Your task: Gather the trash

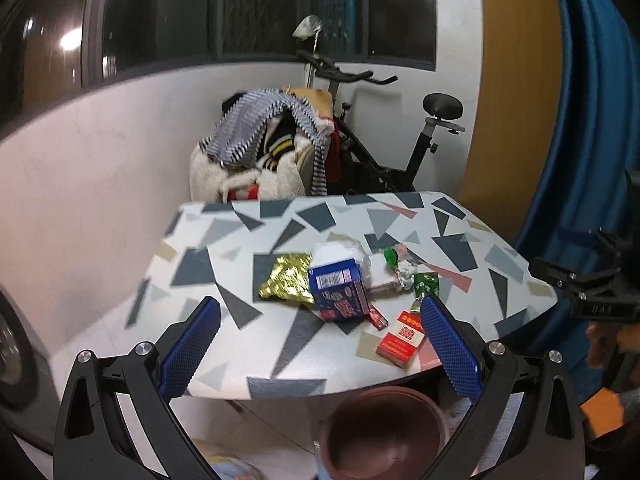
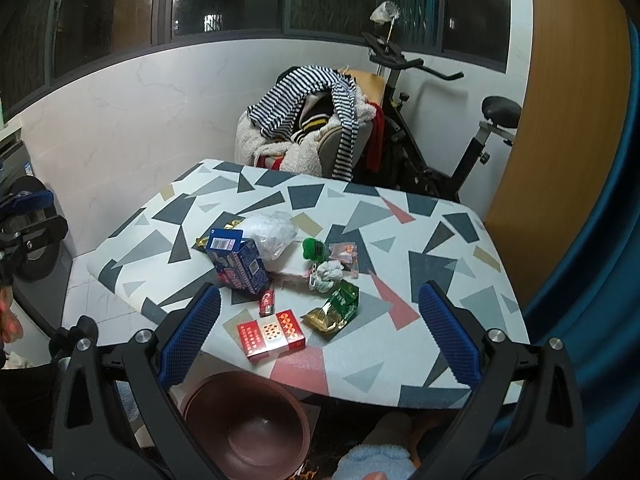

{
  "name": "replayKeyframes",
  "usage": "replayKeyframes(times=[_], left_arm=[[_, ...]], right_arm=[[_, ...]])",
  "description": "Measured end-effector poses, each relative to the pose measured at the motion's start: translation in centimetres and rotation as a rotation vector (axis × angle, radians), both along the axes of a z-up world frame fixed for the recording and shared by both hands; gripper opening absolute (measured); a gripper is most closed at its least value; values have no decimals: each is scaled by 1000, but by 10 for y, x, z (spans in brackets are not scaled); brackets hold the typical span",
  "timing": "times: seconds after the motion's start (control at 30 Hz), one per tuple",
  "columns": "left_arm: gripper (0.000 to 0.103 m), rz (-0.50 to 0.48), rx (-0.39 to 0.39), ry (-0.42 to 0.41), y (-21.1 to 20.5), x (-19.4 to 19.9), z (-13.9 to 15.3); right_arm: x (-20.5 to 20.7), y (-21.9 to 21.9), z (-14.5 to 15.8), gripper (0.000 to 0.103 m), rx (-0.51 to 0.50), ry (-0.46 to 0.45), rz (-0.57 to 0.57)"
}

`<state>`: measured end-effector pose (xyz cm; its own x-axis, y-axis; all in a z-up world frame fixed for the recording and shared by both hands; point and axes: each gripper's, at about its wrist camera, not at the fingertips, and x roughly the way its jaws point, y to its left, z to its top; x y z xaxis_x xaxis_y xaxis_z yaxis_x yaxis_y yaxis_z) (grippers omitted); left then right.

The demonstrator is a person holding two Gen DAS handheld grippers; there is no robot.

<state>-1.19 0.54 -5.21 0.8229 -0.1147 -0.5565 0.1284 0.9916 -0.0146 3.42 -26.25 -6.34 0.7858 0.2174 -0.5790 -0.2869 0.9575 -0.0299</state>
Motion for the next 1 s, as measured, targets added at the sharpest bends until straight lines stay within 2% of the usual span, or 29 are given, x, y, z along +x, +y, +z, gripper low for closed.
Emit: replayKeyframes(times=[0.07,0.13,0.27,0.4,0.47,0.57,0.73,0.83,1.0], left_arm=[[98,17,-29,45,5,2,-12],[98,32,-48,52,9,-2,-20],[98,46,-11,59,10,-6,-34],[98,37,-7,54,13,2,-42],[98,33,4,67,14,9,-48],[98,25,9,117,19,30,-59],[98,16,-38,221,29,57,-85],[98,43,-16,246,31,65,-96],[98,73,-9,269,35,75,-110]], right_arm=[[0,-2,-6,98,15,-7,17],[3,-1,-12,98,35,-2,36],[9,6,-30,98,33,14,67],[21,22,-62,98,-23,76,128],[31,31,-85,97,-42,143,176],[41,45,-110,97,-82,158,210],[66,62,-153,97,-123,224,245],[84,71,-178,97,-146,278,251],[101,83,-203,97,-197,302,270]])
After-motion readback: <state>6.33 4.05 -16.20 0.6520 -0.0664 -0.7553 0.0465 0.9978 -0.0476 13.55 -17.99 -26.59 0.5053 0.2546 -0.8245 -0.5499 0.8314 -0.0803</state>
